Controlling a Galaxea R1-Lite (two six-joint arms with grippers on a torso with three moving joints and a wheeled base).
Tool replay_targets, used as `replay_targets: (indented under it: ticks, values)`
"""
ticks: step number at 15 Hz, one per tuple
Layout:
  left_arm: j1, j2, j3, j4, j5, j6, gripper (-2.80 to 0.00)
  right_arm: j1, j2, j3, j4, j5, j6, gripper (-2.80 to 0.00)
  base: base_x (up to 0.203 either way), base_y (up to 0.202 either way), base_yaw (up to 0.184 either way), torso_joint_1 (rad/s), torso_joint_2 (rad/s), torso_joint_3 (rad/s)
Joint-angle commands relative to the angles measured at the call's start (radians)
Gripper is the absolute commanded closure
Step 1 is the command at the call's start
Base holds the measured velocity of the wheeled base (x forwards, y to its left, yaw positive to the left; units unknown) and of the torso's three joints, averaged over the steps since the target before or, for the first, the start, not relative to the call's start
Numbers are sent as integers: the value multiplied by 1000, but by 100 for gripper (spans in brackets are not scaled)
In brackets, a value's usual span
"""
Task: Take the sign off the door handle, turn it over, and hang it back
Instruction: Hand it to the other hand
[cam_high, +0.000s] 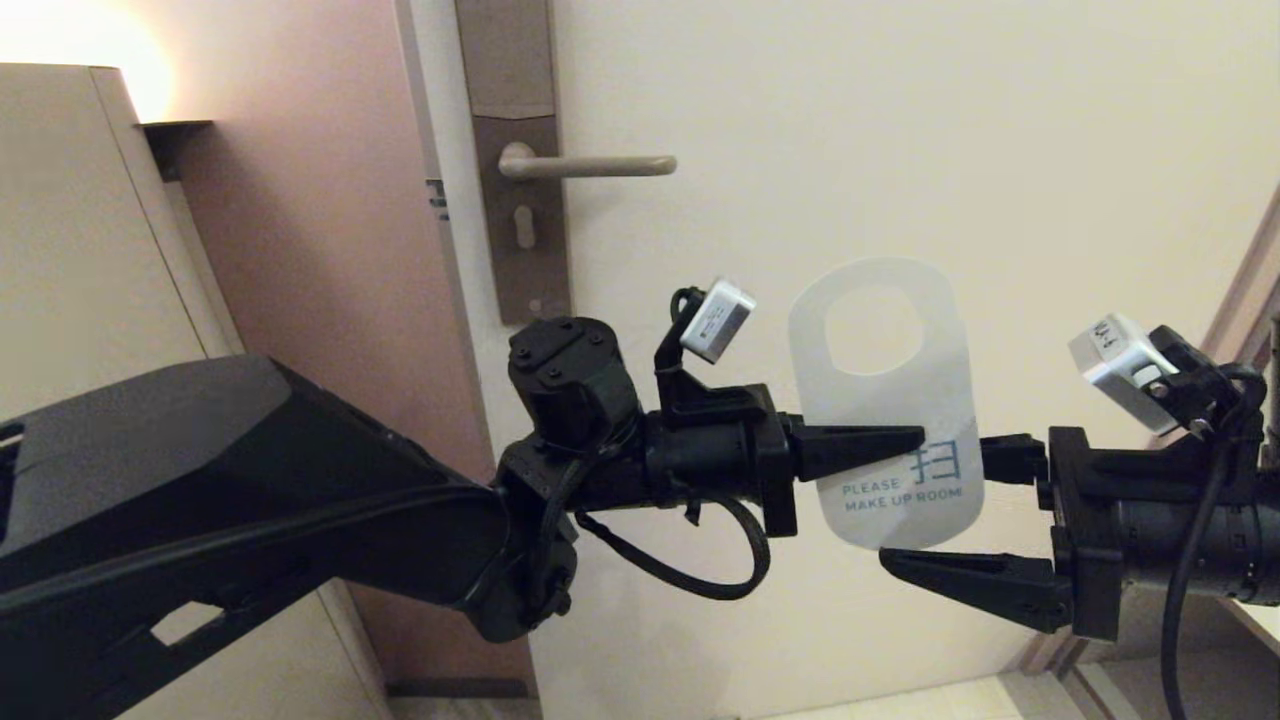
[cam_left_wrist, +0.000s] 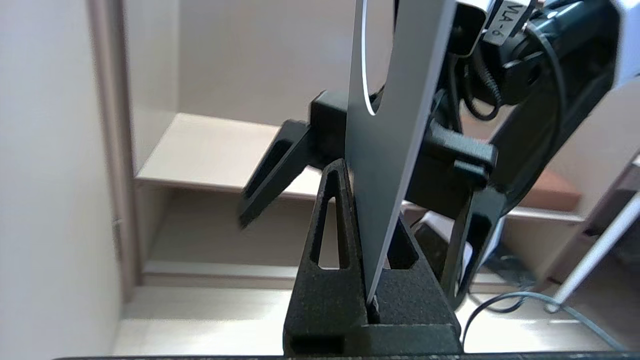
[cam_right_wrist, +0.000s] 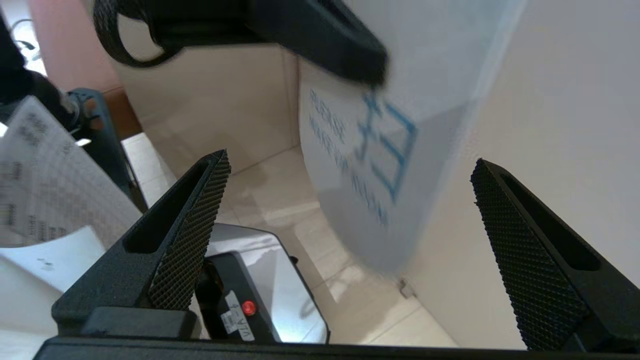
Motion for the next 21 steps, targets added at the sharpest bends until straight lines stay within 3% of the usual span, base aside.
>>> replay_targets:
  ticks: [1,4,7,13,14,21]
  values:
    - [-9,15,-9,-21,13,-13,0,8,-10,-4,-2,4,-1,-280,0,0,0,0,0,0]
    - [-37,27,-35,-52,84,-63,0,10,-19,-5,-2,4,-1,-280,0,0,0,0,0,0]
    - [-45,39,-44,-82,88,-91,0,10,-28,2,-2,4,-1,-280,0,0,0,0,0,0]
    - [-46,36,-16,-93,87,-89,0,10,-30,20,-2,21,-3,-280,0,0,0,0,0,0]
    - [-49,36,-16,-93,87,-91,0,10,-33,22,-2,22,-3,0,0,0,0,0,0,0]
    - [-54,25,3,-96,87,-91,0,10,-49,30,-2,22,-9,0,0,0,0,0,0,0]
